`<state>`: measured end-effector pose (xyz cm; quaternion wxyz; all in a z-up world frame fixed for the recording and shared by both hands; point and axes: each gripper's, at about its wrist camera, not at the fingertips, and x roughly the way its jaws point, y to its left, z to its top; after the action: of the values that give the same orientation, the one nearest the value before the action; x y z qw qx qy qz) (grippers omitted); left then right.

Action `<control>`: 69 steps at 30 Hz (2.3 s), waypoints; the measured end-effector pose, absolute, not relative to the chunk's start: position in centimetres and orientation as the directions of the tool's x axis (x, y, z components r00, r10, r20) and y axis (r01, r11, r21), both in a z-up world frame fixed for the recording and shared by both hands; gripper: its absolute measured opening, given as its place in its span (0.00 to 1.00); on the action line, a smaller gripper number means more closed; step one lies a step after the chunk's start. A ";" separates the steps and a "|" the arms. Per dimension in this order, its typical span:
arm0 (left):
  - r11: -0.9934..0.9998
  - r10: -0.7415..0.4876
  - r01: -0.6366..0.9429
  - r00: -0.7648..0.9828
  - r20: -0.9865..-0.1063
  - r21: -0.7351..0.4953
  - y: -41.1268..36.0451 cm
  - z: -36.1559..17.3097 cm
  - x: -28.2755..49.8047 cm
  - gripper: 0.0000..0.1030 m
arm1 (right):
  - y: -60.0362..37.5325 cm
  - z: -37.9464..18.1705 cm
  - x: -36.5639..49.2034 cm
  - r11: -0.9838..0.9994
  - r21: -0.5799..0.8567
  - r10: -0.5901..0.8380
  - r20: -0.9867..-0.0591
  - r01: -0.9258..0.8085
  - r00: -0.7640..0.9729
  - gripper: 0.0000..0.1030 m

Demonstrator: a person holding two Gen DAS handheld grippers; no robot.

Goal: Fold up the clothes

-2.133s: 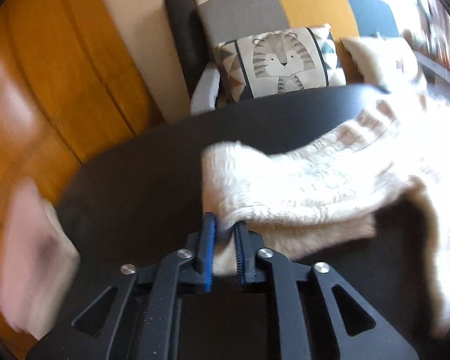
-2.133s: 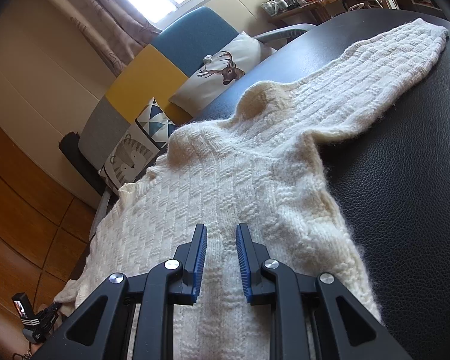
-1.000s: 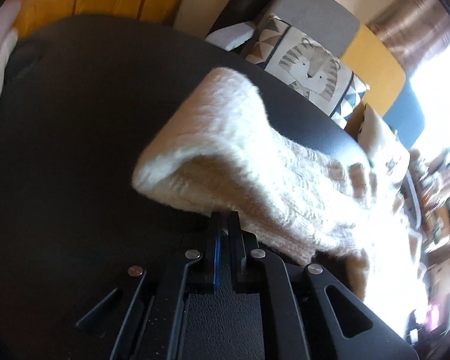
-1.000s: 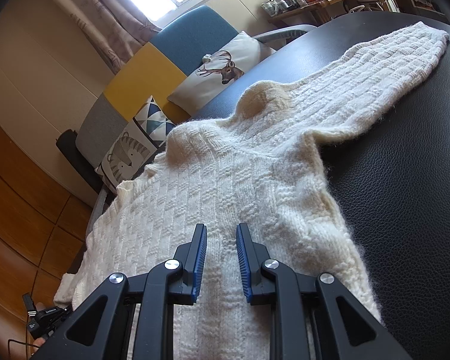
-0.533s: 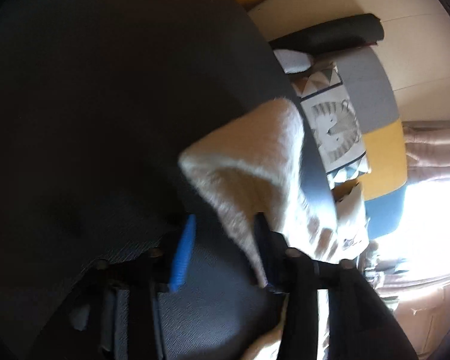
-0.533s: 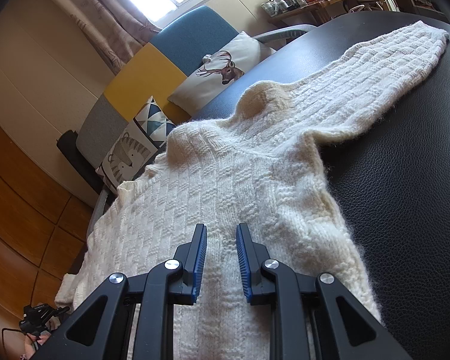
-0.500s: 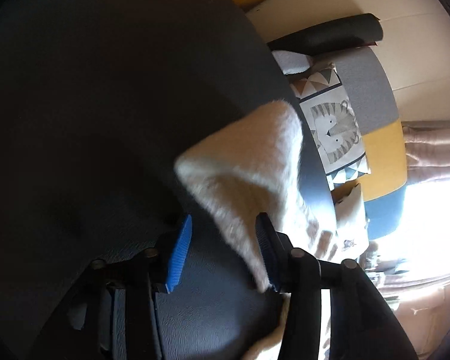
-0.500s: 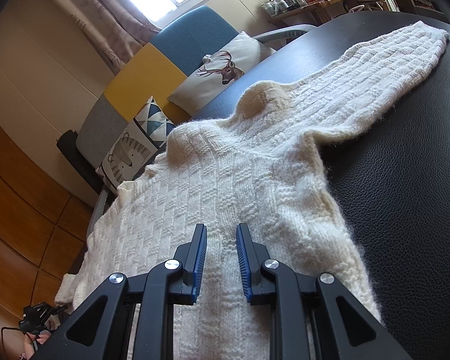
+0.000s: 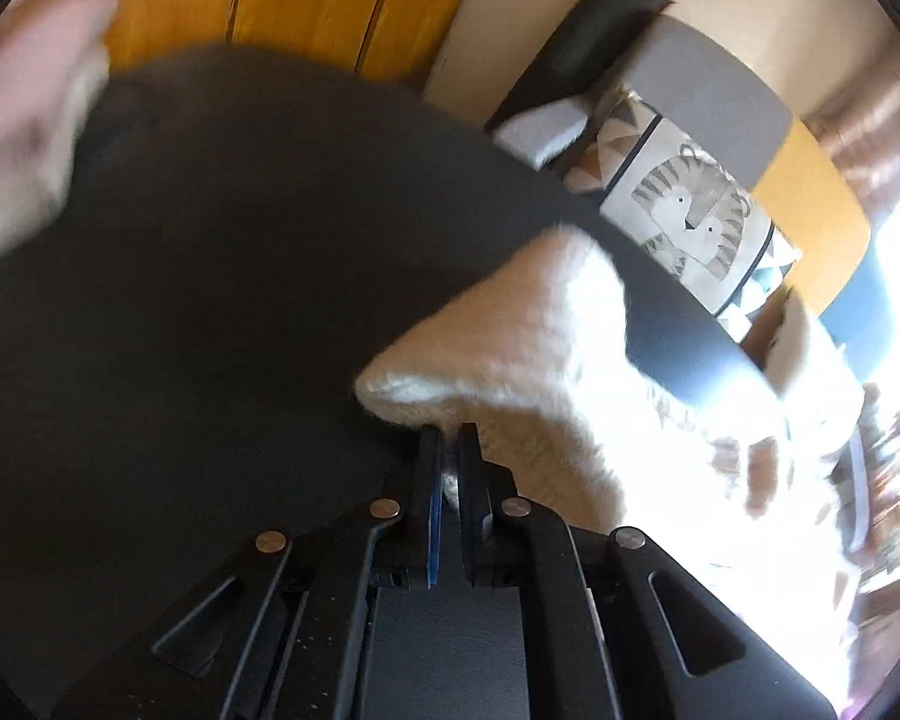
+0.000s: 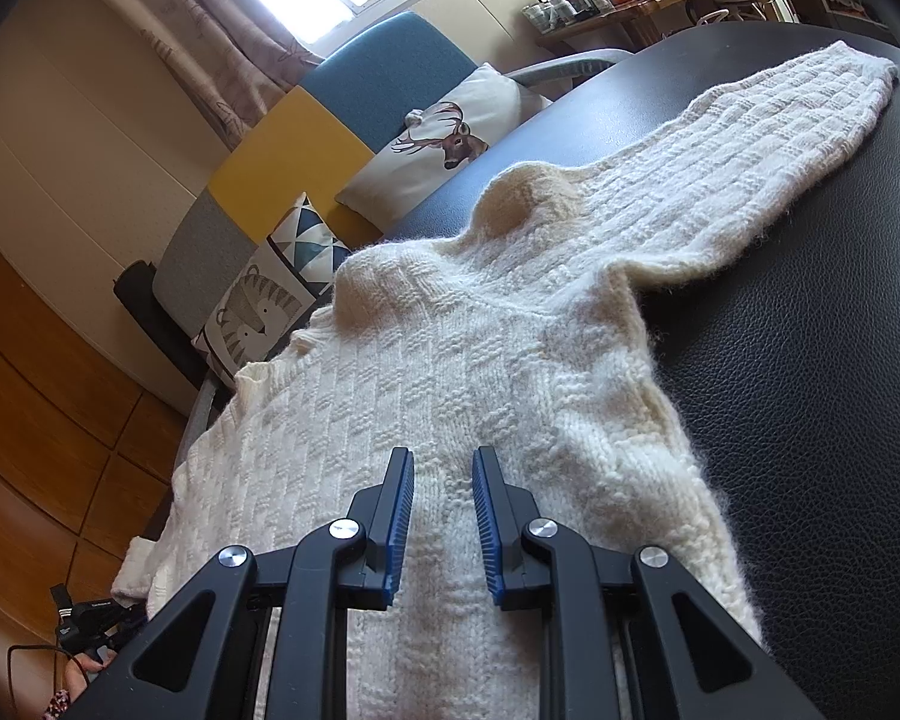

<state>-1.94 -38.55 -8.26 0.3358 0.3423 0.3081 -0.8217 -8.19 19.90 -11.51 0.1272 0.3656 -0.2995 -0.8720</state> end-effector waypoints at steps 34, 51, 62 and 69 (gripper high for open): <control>-0.786 -0.482 0.604 -0.463 -0.744 0.134 -36.2 -7.9 -2.8 0.12 | 19.8 -11.3 -8.3 -0.790 0.613 -0.440 -0.566 0.001 -0.697 0.19; -0.642 -0.738 0.516 -0.213 -0.641 0.568 -32.9 -11.6 -9.5 0.12 | 18.5 -11.3 -10.8 -0.837 0.547 -0.435 -0.630 0.031 -0.644 0.19; -0.640 -0.727 0.541 -0.194 -0.659 0.546 -34.5 -11.2 -6.7 0.12 | 15.8 -11.3 -14.1 -0.848 0.515 -0.484 -0.662 0.122 -0.572 0.20; -0.850 -0.307 0.525 -0.543 -0.781 -0.031 -31.4 -7.7 1.4 0.12 | 16.0 -9.1 -10.8 -0.827 0.558 -0.491 -0.656 0.071 -0.573 0.24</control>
<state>1.39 -31.44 -7.67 0.2395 0.4135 0.1321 -0.8685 -10.81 16.01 -9.10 0.1647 0.4315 -0.2436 -0.8528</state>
